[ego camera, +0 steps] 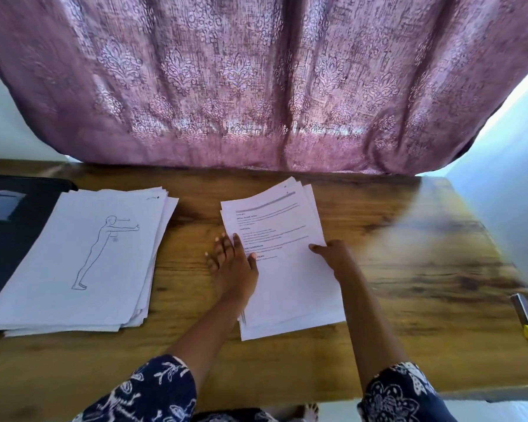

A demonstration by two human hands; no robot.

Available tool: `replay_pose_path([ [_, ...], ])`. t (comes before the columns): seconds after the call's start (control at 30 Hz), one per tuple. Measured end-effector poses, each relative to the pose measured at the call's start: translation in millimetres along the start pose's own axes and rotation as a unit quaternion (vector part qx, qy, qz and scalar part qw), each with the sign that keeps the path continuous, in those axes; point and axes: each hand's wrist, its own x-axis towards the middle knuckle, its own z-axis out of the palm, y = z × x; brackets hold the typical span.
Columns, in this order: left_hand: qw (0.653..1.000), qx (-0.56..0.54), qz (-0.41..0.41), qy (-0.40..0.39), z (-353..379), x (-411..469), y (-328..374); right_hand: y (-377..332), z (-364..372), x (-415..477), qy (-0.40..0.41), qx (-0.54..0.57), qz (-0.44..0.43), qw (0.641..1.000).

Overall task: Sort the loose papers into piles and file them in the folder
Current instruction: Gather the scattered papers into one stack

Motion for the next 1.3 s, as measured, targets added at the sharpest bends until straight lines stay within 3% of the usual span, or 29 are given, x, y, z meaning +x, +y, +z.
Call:
replay_pose_path([
  [0.17, 1.000, -0.007, 0.007, 0.001, 0, 0, -1, 20, 11, 28, -0.009, 0.007, 0.001, 1.000],
  [0.37, 1.000, -0.004, 0.006, 0.005, 1, -1, -2, -7, 2, -6, -0.012, 0.047, 0.009, 0.999],
  [0.57, 1.000, -0.014, 0.002, 0.015, 2, 1, 0, -6, -12, -3, -0.160, 0.095, 0.005, 0.983],
  [0.67, 0.988, -0.150, -0.027, 0.023, 0, 7, -3, -11, -18, -10, -0.164, 0.125, -0.084, 0.975],
  [0.7, 0.964, -0.260, -0.060, 0.006, -7, 10, -4, -11, -21, -11, -0.161, 0.145, -0.104, 0.971],
  [0.73, 0.916, -0.389, -0.091, -0.011, -17, 14, -5, -13, -24, -14, -0.160, 0.164, -0.118, 0.966],
  [0.77, 0.850, -0.513, -0.116, -0.014, -33, 16, -3, -16, -26, -17, -0.161, 0.184, -0.135, 0.960],
  [0.83, 0.737, -0.657, -0.138, -0.076, -68, 21, 3, -25, -34, -23, -0.166, 0.231, -0.163, 0.945],
  [0.87, 0.702, -0.693, -0.125, -0.107, -85, 25, 8, -34, -38, -26, -0.166, 0.242, -0.177, 0.939],
  [0.9, 0.695, -0.702, -0.106, -0.115, -100, 29, 14, -44, -41, -29, -0.164, 0.235, -0.200, 0.937],
  [1.03, 0.764, -0.644, 0.025, 0.016, -138, 29, 35, -81, -48, -33, -0.050, 0.065, -0.322, 0.943],
  [1.13, 0.815, -0.564, 0.089, 0.097, -129, 22, 40, -87, -38, -35, 0.066, 0.093, -0.335, 0.935],
  [1.23, 0.860, -0.483, 0.091, 0.139, -94, 24, 35, -73, -9, -32, 0.048, 0.153, -0.329, 0.931],
  [1.3, 0.890, -0.432, 0.058, 0.132, -71, 31, 32, -60, 11, -22, 0.030, 0.172, -0.278, 0.945],
])
